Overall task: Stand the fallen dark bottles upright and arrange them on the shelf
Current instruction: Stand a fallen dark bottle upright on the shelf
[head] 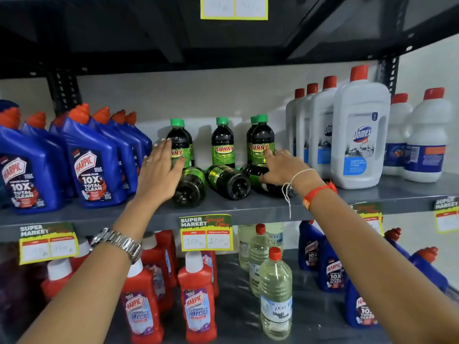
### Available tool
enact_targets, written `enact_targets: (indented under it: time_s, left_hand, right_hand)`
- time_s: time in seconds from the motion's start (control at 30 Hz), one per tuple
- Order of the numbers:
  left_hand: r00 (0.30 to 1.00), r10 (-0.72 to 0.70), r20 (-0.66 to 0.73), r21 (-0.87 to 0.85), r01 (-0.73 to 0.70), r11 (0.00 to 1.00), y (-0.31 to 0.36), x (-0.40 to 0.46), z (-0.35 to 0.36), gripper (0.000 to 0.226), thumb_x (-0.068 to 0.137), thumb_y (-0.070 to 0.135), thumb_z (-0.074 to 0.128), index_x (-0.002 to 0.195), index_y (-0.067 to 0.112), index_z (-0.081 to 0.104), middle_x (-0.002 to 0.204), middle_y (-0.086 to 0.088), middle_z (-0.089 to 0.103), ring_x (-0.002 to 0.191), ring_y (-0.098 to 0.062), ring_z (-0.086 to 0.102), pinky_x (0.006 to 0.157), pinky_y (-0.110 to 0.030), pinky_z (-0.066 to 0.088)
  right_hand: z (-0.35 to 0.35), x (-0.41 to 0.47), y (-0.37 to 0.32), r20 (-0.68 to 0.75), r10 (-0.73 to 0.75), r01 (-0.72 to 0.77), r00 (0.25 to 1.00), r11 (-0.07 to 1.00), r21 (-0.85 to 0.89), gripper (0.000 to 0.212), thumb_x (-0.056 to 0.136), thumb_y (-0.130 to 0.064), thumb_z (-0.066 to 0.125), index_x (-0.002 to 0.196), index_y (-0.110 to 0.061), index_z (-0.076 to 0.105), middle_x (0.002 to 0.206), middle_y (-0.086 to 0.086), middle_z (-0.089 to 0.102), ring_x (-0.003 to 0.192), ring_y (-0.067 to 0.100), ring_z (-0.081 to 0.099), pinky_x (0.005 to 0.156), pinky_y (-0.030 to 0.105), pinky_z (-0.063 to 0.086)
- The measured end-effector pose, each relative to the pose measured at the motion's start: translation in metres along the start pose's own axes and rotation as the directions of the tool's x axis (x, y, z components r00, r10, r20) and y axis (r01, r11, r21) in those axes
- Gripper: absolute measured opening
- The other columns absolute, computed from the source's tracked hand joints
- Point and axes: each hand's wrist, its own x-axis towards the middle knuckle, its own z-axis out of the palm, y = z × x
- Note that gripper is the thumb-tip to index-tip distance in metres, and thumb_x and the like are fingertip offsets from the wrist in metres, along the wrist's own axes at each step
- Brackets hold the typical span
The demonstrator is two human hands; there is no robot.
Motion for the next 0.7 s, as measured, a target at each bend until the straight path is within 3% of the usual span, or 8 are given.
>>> enact_targets:
  time_s: [0.2, 0.33, 0.5, 0.7]
  left_hand:
    - [0.98, -0.135, 0.147, 0.086, 0.123, 0.989, -0.04, -0.027, -0.004, 0.061, 0.095, 0.033, 0.031, 0.149, 0.01, 0.013, 0.159, -0.007, 0.012, 0.146, -0.021, 0.012, 0.118, -0.039, 0.012]
    - [0.913, -0.221, 0.342, 0.246, 0.14, 0.959, -0.05, -0.038, -0.008, 0.063, 0.093, 0.031, 0.035, 0.148, 0.009, 0.013, 0.158, -0.011, 0.014, 0.144, -0.026, 0.018, 0.115, -0.039, 0.019]
    - [0.861, -0.19, 0.471, 0.467, -0.061, 0.882, -0.054, -0.046, -0.011, 0.039, 0.095, 0.019, 0.032, 0.132, 0.015, 0.038, 0.134, -0.018, 0.045, 0.119, -0.035, 0.048, 0.095, -0.05, 0.044]
    - [0.888, -0.073, 0.455, 0.605, -0.248, 0.756, -0.054, -0.056, -0.009, 0.041, 0.093, 0.016, 0.042, 0.133, 0.019, 0.038, 0.138, -0.013, 0.045, 0.12, -0.032, 0.049, 0.088, -0.046, 0.049]
  right_hand:
    - [-0.001, 0.006, -0.007, 0.217, 0.041, -0.028, 0.975, 0.998, -0.06, 0.087, 0.073, -0.039, 0.071, 0.142, -0.012, 0.026, 0.129, 0.013, 0.055, 0.115, 0.032, 0.054, 0.086, 0.038, 0.046]
    - [0.002, 0.008, -0.011, 0.123, 0.07, -0.062, 0.99, 0.996, -0.071, 0.068, 0.07, -0.039, 0.074, 0.126, -0.012, 0.045, 0.118, 0.009, 0.06, 0.108, 0.03, 0.058, 0.076, 0.034, 0.041]
    - [0.007, 0.01, -0.017, 0.036, 0.121, -0.12, 0.992, 0.992, -0.035, 0.044, 0.068, -0.035, 0.074, 0.101, -0.013, 0.055, 0.092, 0.005, 0.058, 0.082, 0.026, 0.053, 0.071, 0.032, 0.041]
    - [0.01, 0.007, -0.015, -0.117, 0.163, -0.145, 0.98, 0.979, 0.144, 0.034, 0.07, -0.027, 0.071, 0.089, -0.011, 0.048, 0.097, 0.011, 0.061, 0.099, 0.033, 0.061, 0.073, 0.034, 0.041]
